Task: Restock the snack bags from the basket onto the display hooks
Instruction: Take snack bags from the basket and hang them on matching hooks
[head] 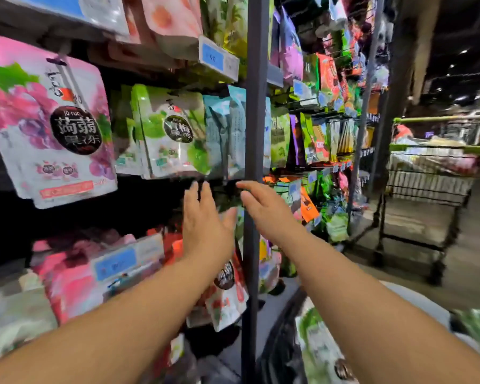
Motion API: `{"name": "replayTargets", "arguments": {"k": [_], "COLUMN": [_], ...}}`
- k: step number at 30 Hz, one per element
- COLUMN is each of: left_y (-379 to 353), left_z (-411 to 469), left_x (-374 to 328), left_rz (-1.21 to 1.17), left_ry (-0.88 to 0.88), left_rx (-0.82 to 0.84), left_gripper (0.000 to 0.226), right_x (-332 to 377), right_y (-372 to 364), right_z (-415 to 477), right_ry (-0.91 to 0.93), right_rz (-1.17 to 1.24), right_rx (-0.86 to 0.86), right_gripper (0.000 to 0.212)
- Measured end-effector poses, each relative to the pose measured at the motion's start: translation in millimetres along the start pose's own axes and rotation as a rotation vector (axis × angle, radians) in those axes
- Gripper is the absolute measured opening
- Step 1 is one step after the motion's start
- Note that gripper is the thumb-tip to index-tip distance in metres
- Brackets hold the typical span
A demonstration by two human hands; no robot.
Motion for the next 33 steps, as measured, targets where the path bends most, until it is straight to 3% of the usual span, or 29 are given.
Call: {"name": "replayTargets", "arguments": {"k": [5, 8, 12, 17, 27, 33], "left_y": [-56, -93, -116, -119, -120, -122], "left_z": [-115, -180, -242, -260, -264, -265], "left_x": [-8, -11, -17, -17, -18, -15], "left_rz": [-0.12, -0.058, -0.001, 0.209, 0.237, 0.227], "left_ry": [0.005, 0.022, -0.021, -0.214, -0.231, -0.242], "left_rx": [0.42, 0.697, 0.865, 0.86, 0.835, 0.826], "left_gripper": [0.059, 0.065, 0.068, 0.069, 0.069, 0.069], "right_x": [-65, -106, -146, -181, -179, -190], "right_y": [67, 114, 163, 176, 167, 157], "right_z": [-88, -141, -208, -267, -272, -259], "right_ry": [-0.275, -0.422, -0.548, -0.638, -0.293, -0.204], "right_rz": [-0.128, -0.233, -0.373, -0.437, -0.624, -0.54], "right_rx": [0.055, -0.002, -0.038, 0.019, 0.254, 0.291], "right_gripper": [0.034, 0.031, 0.026, 0.031, 0.049, 0.031]}}
Point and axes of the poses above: each hand's wrist, its own z-axis towards the middle knuckle, its own y-axis out of the back of the hand, x = y × z, the point moved 1 cm from there along z, towards the middle knuckle, and after that the axes turned 10 degrees about -x, right-handed, at the moved point
